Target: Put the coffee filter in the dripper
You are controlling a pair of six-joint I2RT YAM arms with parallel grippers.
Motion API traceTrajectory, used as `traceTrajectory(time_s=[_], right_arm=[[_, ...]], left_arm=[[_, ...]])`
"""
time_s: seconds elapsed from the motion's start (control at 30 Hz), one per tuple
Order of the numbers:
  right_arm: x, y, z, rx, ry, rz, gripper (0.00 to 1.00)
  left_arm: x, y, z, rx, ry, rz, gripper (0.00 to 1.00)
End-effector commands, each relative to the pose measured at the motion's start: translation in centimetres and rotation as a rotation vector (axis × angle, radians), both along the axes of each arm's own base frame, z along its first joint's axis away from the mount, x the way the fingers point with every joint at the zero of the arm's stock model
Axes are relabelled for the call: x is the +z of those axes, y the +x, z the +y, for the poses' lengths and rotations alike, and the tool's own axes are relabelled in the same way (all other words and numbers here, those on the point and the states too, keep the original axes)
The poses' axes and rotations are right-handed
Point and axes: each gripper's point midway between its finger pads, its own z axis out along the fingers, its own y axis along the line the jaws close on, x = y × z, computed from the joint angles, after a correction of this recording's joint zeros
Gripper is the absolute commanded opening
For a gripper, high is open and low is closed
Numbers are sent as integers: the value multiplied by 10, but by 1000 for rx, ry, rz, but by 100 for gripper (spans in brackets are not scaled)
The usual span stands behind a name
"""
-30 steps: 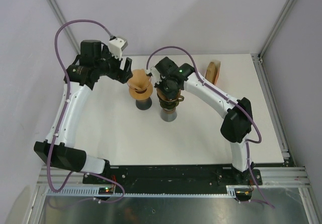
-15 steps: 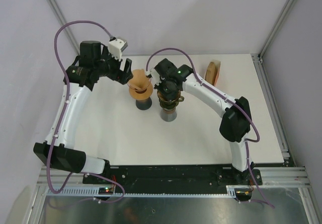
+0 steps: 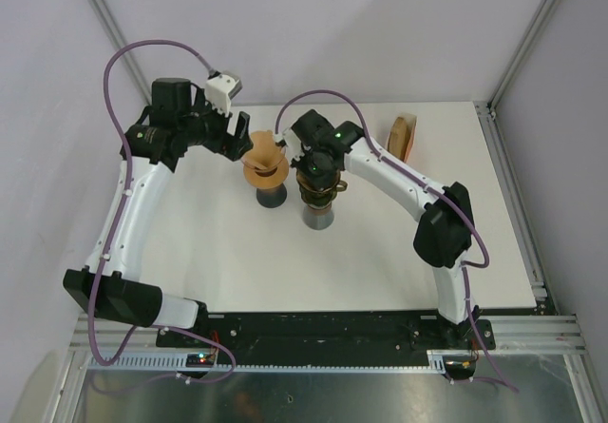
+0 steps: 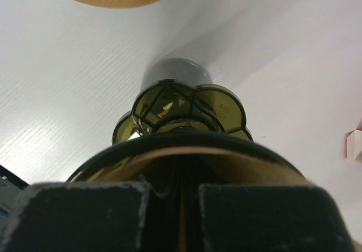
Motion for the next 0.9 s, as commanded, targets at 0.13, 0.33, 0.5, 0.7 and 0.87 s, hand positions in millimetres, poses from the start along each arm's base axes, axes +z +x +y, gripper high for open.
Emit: traceTrajectory(time_s=[0.13, 0.33, 0.5, 0.7, 0.87], right_arm=[[45, 9, 7, 22, 69, -102, 15], [55, 8, 7, 22, 78, -130, 26], [68, 10, 3, 7, 80, -171, 34], [87, 11, 1, 2, 106, -220, 38], [93, 13, -4, -8, 96, -247, 38]], left_arm=[[13, -7, -1, -16, -27, -39, 89], [13, -7, -2, -23, -31, -38, 89], [12, -7, -3, -27, -33, -35, 89], [13, -8, -3, -29, -34, -36, 89], [13, -8, -3, -30, -33, -37, 89]])
